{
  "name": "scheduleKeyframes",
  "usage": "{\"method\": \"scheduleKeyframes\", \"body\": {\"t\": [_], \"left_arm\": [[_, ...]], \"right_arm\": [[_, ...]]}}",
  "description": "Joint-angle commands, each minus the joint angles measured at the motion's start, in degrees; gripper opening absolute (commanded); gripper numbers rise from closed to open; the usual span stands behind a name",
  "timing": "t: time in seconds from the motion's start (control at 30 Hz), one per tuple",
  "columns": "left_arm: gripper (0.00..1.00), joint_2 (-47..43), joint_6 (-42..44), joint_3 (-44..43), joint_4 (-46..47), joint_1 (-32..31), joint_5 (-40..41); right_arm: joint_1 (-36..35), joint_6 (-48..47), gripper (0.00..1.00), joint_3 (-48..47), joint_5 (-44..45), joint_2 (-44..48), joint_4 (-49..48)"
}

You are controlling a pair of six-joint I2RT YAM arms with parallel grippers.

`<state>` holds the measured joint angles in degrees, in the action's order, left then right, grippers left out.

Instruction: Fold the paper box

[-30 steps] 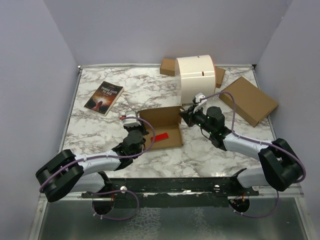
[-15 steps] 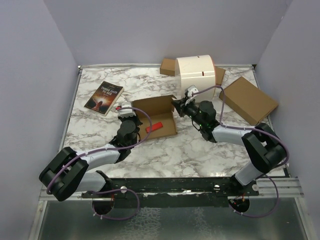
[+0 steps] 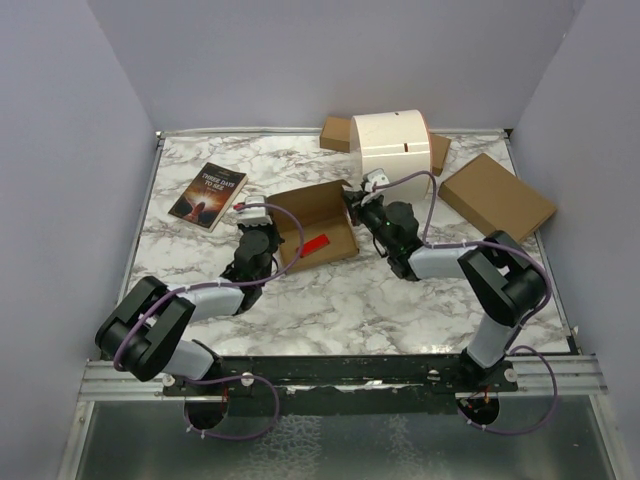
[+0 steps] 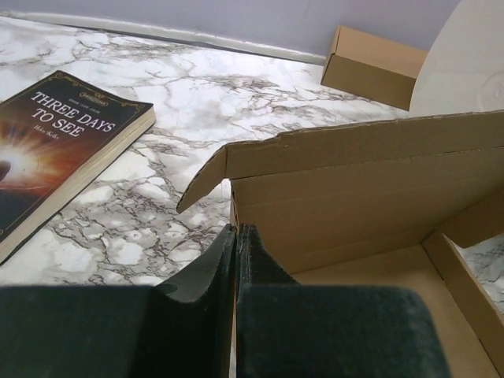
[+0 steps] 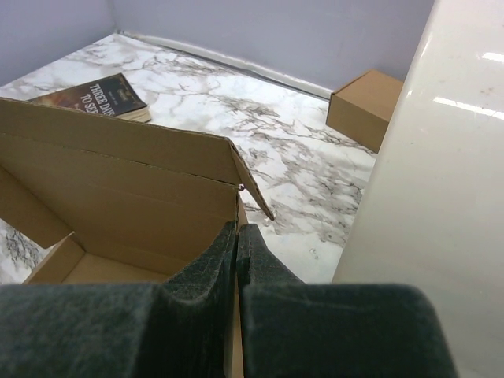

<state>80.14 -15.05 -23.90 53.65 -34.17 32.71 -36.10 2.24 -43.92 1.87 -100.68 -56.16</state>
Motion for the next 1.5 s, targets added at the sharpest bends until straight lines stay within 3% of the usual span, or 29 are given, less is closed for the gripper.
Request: {"method": "scheduleKeyframes", "body": {"t": [0.0,0.43,1.0,1.47], "left_arm": [[0.00,0.83,-4.15,0.43,0.65,-0.85,-8.68],[0.00,-1.18,-8.88,2.75,-1.97,-2.05,-7.66],[0.00,-6.83,-5.09,6.20,-7.53,-3.00,-10.89],[0.00,-9.16,-6.14,7.80,-9.89,-3.09,-12.06]], "right_arm": [[-3.62,0.40,0.01,1.52,-1.14,0.25,-4.48],[-3.83,0.93,0.02,7.69,-1.56,6.91,2.44],[-4.33,14.30,0.05,4.64,-1.67,9.07,16.57],[-4.42,10.91,0.05,7.93,-2.23,12.77,20.31]]}}
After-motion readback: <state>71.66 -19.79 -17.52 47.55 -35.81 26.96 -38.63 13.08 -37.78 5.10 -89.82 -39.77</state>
